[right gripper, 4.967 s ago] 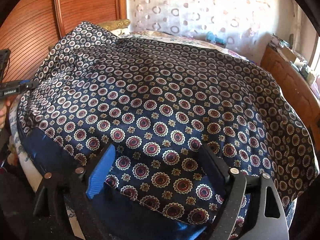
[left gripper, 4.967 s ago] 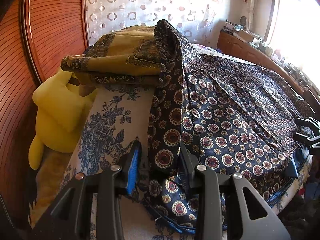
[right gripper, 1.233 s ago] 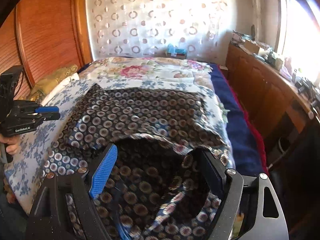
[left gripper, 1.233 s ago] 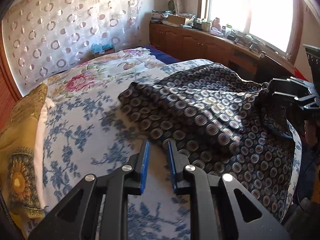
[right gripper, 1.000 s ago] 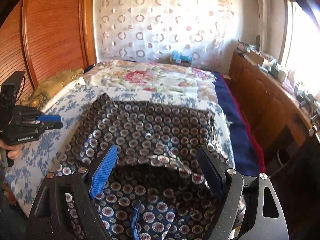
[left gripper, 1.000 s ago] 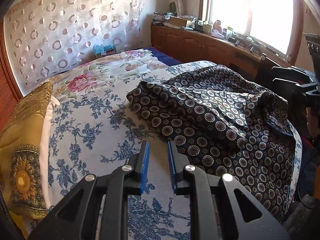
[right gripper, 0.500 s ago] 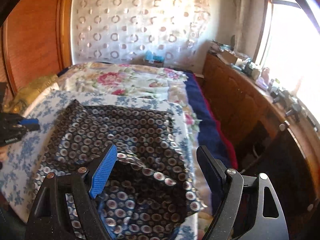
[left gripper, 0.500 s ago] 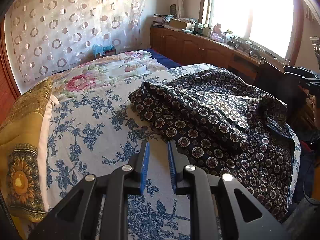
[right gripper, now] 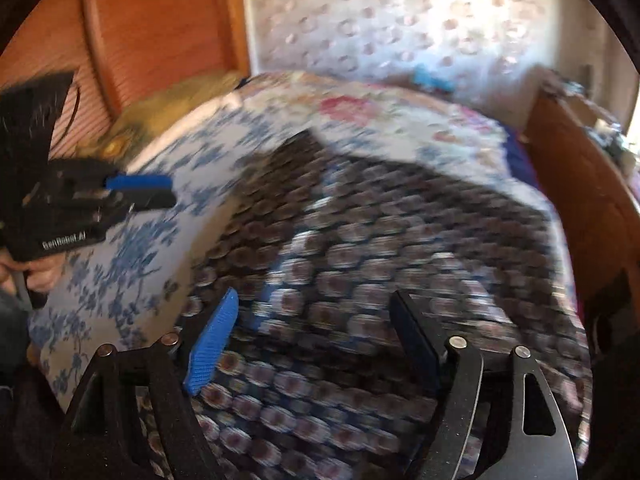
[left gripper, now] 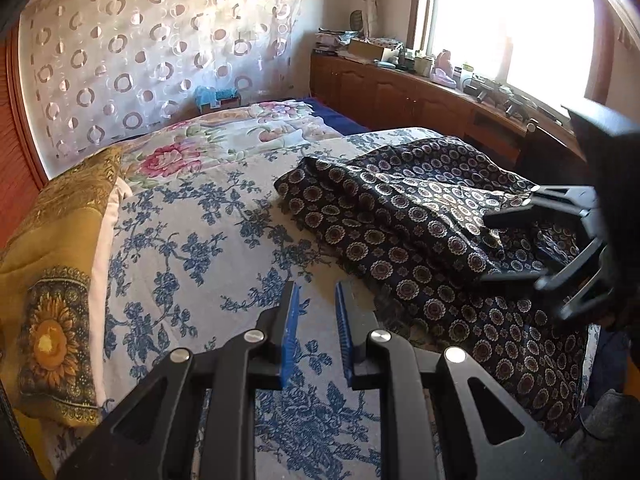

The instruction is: Fold small clothes

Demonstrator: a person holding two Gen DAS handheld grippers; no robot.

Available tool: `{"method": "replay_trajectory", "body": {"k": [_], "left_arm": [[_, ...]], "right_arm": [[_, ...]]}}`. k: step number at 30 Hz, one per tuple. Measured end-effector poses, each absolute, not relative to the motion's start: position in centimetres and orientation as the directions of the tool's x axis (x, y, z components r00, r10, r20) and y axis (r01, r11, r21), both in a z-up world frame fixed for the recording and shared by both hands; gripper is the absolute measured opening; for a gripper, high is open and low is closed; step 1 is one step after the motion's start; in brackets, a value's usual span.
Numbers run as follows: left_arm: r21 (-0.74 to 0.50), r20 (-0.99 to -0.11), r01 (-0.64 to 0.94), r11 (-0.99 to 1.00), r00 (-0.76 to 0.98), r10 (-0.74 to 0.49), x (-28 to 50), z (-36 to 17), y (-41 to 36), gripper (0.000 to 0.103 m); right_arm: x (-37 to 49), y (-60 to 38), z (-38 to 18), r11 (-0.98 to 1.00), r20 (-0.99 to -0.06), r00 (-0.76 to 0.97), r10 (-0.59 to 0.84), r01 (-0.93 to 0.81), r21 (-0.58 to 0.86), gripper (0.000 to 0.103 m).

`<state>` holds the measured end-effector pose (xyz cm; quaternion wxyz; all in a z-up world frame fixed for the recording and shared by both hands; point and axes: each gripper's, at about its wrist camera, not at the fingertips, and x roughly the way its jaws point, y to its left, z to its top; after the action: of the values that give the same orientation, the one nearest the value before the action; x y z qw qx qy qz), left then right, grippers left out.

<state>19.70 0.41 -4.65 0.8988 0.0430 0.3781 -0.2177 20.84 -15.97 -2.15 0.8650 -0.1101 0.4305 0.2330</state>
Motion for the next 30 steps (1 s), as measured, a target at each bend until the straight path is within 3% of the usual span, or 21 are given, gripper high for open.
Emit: {"method": "replay_trajectory", "body": {"k": [2,5,7,10,18,27,29,30], "left_arm": [[-0.093,-0.699,0.421,0.902,0.617,-0.36,19.7,-4.9,0.6,0.017],[-0.1,-0.7,0.419,0.902,0.615,-0.363,19.7,-5.1,0.7,0.017],[-0.105,-0.7,0.42,0.902,0.613,-0.367,19.7,-5.2,0.7,0.017],[-0.109,-0.701,0.424,0.899,0.609,-0.372,19.8,-5.4,0.6,0.017],[-0.115,-0.705,0.432,0.894,0.599,-0.38,20.0,-5.7,0.4,0.017],[-0.105,-0.725,0.414,0.904,0.59,-0.355,20.2,-6.0,-0.1,0.017],[-0.102,-0.728,0.413,0.905,0.589,-0.351,20.2,-6.0,-0.3,0.017],[-0.101,-0.729,0.412,0.905,0.588,-0.349,20.1,-6.0,-0.4,0.017]], "right_arm": [[21.1,-14.6,-3.2,0.851,-0.817,0.494,0.297,-0.526,-0.008,0.073],[21.9,-13.8,-4.3,0.833,-0.847,0.464,0.259,-0.552,-0.048,0.046],[22.2,-14.1,-4.0,0.826,-0.847,0.467,0.256,-0.56,-0.059,0.011],[23.0,-15.5,-2.4,0.833,-0.831,0.496,0.252,-0.548,-0.075,0.005],[29.1,-21.2,2.0,0.886,-0.787,0.602,0.138,-0.43,-0.174,0.004],[37.3,-25.6,-0.1,0.918,-0.823,0.568,0.016,-0.335,-0.214,0.004],[38.2,-26.5,-0.5,0.926,-0.825,0.566,-0.006,-0.308,-0.218,0.018],[38.5,-27.0,-0.5,0.932,-0.822,0.568,-0.025,-0.284,-0.224,0.036]]}}
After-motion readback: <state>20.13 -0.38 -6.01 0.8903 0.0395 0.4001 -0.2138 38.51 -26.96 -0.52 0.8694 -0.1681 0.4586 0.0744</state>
